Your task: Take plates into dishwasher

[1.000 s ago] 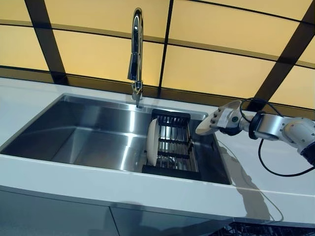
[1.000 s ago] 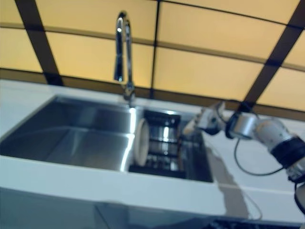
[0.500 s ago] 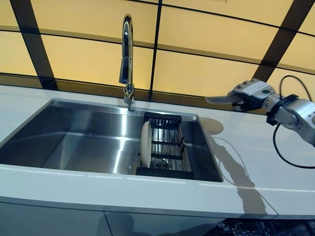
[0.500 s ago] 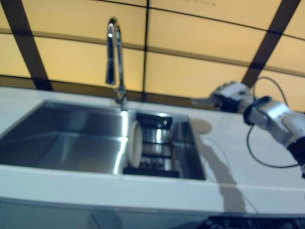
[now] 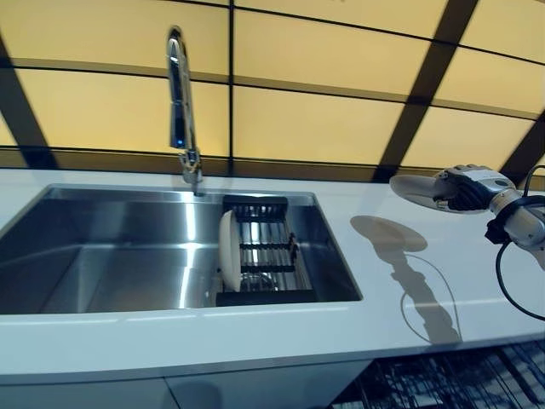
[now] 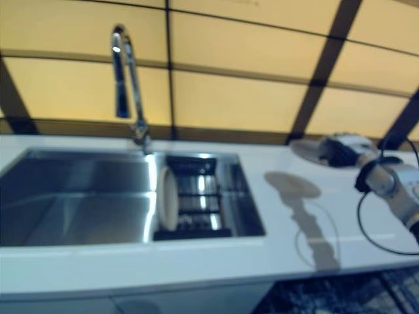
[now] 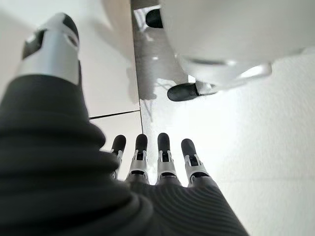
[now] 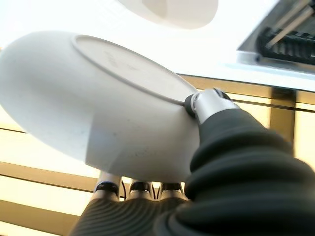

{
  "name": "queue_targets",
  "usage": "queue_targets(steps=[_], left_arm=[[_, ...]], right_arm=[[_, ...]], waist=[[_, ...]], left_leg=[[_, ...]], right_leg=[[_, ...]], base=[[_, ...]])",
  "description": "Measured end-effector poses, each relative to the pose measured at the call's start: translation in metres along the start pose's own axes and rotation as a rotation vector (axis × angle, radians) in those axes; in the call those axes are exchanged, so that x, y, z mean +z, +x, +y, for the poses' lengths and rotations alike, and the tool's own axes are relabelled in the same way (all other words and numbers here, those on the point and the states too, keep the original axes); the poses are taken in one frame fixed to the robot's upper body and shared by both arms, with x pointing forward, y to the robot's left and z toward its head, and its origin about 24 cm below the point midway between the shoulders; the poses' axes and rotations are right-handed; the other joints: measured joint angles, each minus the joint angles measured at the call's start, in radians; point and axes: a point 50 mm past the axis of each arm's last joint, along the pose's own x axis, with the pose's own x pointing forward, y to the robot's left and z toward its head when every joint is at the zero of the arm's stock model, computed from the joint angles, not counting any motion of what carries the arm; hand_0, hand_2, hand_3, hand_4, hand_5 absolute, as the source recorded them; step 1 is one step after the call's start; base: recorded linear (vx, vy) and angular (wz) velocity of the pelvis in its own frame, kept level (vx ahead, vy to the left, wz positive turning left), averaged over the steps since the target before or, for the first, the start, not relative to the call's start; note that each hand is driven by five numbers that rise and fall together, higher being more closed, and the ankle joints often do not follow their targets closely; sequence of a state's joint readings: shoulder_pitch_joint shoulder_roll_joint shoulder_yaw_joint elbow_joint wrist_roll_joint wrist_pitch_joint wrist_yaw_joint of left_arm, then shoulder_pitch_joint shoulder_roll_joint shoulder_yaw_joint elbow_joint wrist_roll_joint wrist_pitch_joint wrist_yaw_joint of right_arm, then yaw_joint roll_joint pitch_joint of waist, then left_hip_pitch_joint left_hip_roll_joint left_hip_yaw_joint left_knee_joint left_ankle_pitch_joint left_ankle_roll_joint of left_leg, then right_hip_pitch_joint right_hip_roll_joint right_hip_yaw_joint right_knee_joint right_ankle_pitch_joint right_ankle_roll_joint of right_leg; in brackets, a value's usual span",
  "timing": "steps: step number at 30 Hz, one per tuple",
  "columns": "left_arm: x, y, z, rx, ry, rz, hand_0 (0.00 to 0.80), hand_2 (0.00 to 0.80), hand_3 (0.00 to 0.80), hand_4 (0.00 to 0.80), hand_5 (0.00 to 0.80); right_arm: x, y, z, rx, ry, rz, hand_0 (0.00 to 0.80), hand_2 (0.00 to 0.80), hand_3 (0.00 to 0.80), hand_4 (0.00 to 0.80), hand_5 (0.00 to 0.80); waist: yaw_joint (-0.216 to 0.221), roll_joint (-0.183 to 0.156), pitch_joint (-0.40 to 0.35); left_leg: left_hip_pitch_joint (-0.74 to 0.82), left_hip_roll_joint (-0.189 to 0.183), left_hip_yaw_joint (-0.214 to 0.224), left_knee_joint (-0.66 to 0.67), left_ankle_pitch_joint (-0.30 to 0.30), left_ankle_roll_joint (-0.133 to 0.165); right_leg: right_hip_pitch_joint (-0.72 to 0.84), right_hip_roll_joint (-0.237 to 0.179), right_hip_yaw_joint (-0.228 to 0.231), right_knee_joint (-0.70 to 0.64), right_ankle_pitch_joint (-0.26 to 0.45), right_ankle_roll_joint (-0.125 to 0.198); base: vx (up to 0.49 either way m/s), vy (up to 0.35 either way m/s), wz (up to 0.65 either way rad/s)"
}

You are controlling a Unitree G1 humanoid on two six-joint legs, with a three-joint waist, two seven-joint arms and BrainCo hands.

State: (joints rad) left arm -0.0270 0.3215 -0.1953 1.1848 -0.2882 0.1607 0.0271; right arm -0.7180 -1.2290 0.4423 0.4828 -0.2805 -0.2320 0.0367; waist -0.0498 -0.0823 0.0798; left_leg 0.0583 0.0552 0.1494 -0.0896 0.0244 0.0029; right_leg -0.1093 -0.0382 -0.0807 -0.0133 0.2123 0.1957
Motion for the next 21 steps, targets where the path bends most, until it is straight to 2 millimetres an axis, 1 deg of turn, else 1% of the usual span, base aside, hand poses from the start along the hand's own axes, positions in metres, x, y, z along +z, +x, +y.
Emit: queue_targets(steps=[1, 2, 3, 4, 5, 6, 7, 8, 9, 10, 11, 12, 13, 15, 18, 21], left_arm=[[0.006, 0.0, 0.001, 0.012, -0.019, -0.013, 0.0, 0.0, 0.0, 0.0, 0.0], [0.012, 0.0, 0.004, 0.023, -0.022, -0.036, 0.0, 0.0, 0.0, 0.0, 0.0], [0.015, 0.0, 0.008, 0.034, -0.018, -0.051, 0.0, 0.0, 0.0, 0.0, 0.0], [0.02, -0.001, 0.015, 0.052, -0.015, -0.068, 0.0, 0.0, 0.0, 0.0, 0.0], [0.026, -0.001, 0.019, 0.064, -0.011, -0.083, 0.0, 0.0, 0.0, 0.0, 0.0], [0.035, -0.002, 0.027, 0.086, -0.01, -0.109, 0.0, 0.0, 0.0, 0.0, 0.0], [0.039, -0.002, 0.029, 0.098, -0.014, -0.119, 0.0, 0.0, 0.0, 0.0, 0.0], [0.041, -0.002, 0.027, 0.096, -0.014, -0.122, 0.0, 0.0, 0.0, 0.0, 0.0], [0.038, -0.002, 0.021, 0.083, -0.016, -0.118, 0.0, 0.0, 0.0, 0.0, 0.0], [0.032, -0.001, 0.016, 0.071, -0.018, -0.104, 0.0, 0.0, 0.0, 0.0, 0.0], [0.027, -0.001, 0.014, 0.066, -0.017, -0.094, 0.0, 0.0, 0.0, 0.0, 0.0], [0.02, 0.0, 0.012, 0.065, -0.017, -0.077, 0.0, 0.0, 0.0, 0.0, 0.0], [0.015, 0.0, 0.014, 0.075, -0.018, -0.064, 0.0, 0.0, 0.0, 0.0, 0.0], [0.015, 0.0, 0.012, 0.078, -0.02, -0.06, 0.0, 0.0, 0.0, 0.0, 0.0], [0.026, 0.0, 0.007, 0.079, -0.027, -0.087, 0.0, 0.0, 0.0, 0.0, 0.0], [0.034, 0.0, 0.007, 0.095, -0.031, -0.109, 0.0, 0.0, 0.0, 0.0, 0.0]], right_arm=[[-0.006, -0.001, 0.002, 0.013, -0.002, 0.026, 0.8, 0.8, 0.8, 0.8, 0.8], [-0.011, -0.003, 0.0, 0.013, -0.01, 0.044, 0.8, 0.8, 0.8, 0.8, 0.8], [-0.013, -0.005, -0.005, 0.004, -0.022, 0.051, 0.8, 0.8, 0.8, 0.8, 0.8], [-0.017, -0.007, -0.011, -0.011, -0.028, 0.065, 0.8, 0.8, 0.8, 0.8, 0.8], [-0.02, -0.007, -0.016, -0.024, -0.031, 0.076, 0.8, 0.8, 0.8, 0.8, 0.8], [-0.023, -0.006, -0.024, -0.063, -0.024, 0.093, 0.8, 0.8, 0.8, 0.8, 0.8], [-0.023, -0.002, -0.033, -0.104, -0.014, 0.098, 0.8, 0.8, 0.8, 0.8, 0.8], [-0.025, -0.002, -0.033, -0.114, -0.006, 0.105, 0.8, 0.8, 0.8, 0.8, 0.8], [-0.026, -0.002, -0.033, -0.118, 0.001, 0.113, 0.8, 0.8, 0.8, 0.8, 0.8], [-0.025, -0.001, -0.033, -0.12, 0.001, 0.107, 0.8, 0.8, 0.8, 0.8, 0.8], [-0.024, -0.001, -0.033, -0.123, 0.001, 0.101, 0.8, 0.8, 0.8, 0.8, 0.8], [-0.021, 0.0, -0.033, -0.123, 0.001, 0.091, 0.8, 0.8, 0.8, 0.8, 0.8], [-0.018, 0.001, -0.031, -0.115, -0.002, 0.079, 0.8, 0.8, 0.8, 0.8, 0.8], [-0.018, 0.002, -0.028, -0.103, -0.002, 0.076, 0.8, 0.8, 0.8, 0.8, 0.8], [-0.018, 0.003, -0.031, -0.113, -0.001, 0.079, 0.8, 0.8, 0.8, 0.8, 0.8], [-0.021, 0.003, -0.033, -0.117, 0.005, 0.092, 0.8, 0.8, 0.8, 0.8, 0.8]], waist=[[0.001, 0.023, 0.011], [0.019, 0.025, 0.01], [0.031, 0.008, 0.002], [0.055, -0.026, -0.001], [0.069, -0.049, 0.001], [0.099, -0.088, 0.012], [0.115, -0.106, 0.024], [0.122, -0.111, 0.027], [0.14, -0.111, 0.028], [0.151, -0.106, 0.025], [0.152, -0.101, 0.026], [0.15, -0.086, 0.02], [0.15, -0.089, 0.02], [0.146, -0.098, 0.015], [0.143, -0.096, 0.014], [0.148, -0.094, 0.015]], left_leg=[[-0.007, 0.029, 0.006, 0.002, 0.008, -0.001], [-0.022, 0.044, 0.013, 0.018, 0.013, -0.005], [-0.057, 0.042, 0.014, 0.044, 0.021, -0.017], [-0.113, 0.035, 0.014, 0.098, 0.019, -0.022], [-0.14, 0.03, 0.016, 0.125, 0.018, -0.022], [-0.191, 0.016, 0.019, 0.198, 0.004, -0.03], [-0.261, 0.009, 0.013, 0.304, -0.009, -0.041], [-0.3, 0.004, 0.011, 0.331, -0.027, -0.045], [-0.294, -0.025, 0.007, 0.281, -0.021, -0.035], [-0.284, -0.047, 0.01, 0.23, -0.007, -0.018], [-0.278, -0.058, 0.01, 0.206, -0.001, -0.012], [-0.265, -0.067, 0.012, 0.182, 0.004, -0.005], [-0.254, -0.067, 0.004, 0.162, 0.044, 0.026], [-0.24, -0.069, 0.011, 0.145, 0.063, 0.028], [-0.22, -0.084, 0.013, 0.114, 0.081, 0.043], [-0.2, -0.09, 0.014, 0.104, 0.084, 0.046]], right_leg=[[-0.03, 0.025, -0.012, 0.203, -0.13, -0.053], [-0.045, 0.038, 0.004, 0.371, -0.233, -0.054], [-0.038, 0.046, 0.021, 0.461, -0.315, -0.032], [-0.026, 0.051, 0.033, 0.496, -0.387, -0.034], [0.007, 0.041, 0.016, 0.462, -0.415, -0.041], [0.093, 0.036, 0.001, 0.294, -0.447, -0.074], [0.168, 0.051, 0.034, 0.121, -0.419, -0.187], [0.184, 0.057, 0.038, 0.075, -0.385, -0.243], [0.188, 0.055, 0.035, 0.052, -0.367, -0.264], [0.193, 0.064, 0.03, 0.041, -0.358, -0.269], [0.197, 0.071, 0.028, 0.038, -0.356, -0.273], [0.203, 0.091, 0.023, 0.029, -0.352, -0.279], [0.208, 0.103, 0.024, 0.022, -0.349, -0.282], [0.209, 0.103, 0.026, 0.017, -0.347, -0.283], [0.214, 0.092, 0.033, 0.016, -0.35, -0.271], [0.235, 0.088, 0.048, 0.007, -0.35, -0.263]], base=[[-0.303, -0.088, -0.11], [-0.42, -0.166, -0.11], [-0.439, -0.214, -0.07], [-0.311, -0.17, -0.01], [-0.194, -0.114, -0.08], [-0.172, -0.062, -0.01], [-0.204, -0.045, 0.16], [-0.222, -0.007, 0.24], [-0.196, 0.015, 0.19], [-0.179, 0.016, 0.11], [-0.122, 0.022, 0.13], [-0.172, 0.045, 0.07], [-0.164, 0.046, 0.03], [-0.153, 0.034, -0.01], [-0.184, -0.005, 0.02], [-0.178, -0.056, 0.01]])
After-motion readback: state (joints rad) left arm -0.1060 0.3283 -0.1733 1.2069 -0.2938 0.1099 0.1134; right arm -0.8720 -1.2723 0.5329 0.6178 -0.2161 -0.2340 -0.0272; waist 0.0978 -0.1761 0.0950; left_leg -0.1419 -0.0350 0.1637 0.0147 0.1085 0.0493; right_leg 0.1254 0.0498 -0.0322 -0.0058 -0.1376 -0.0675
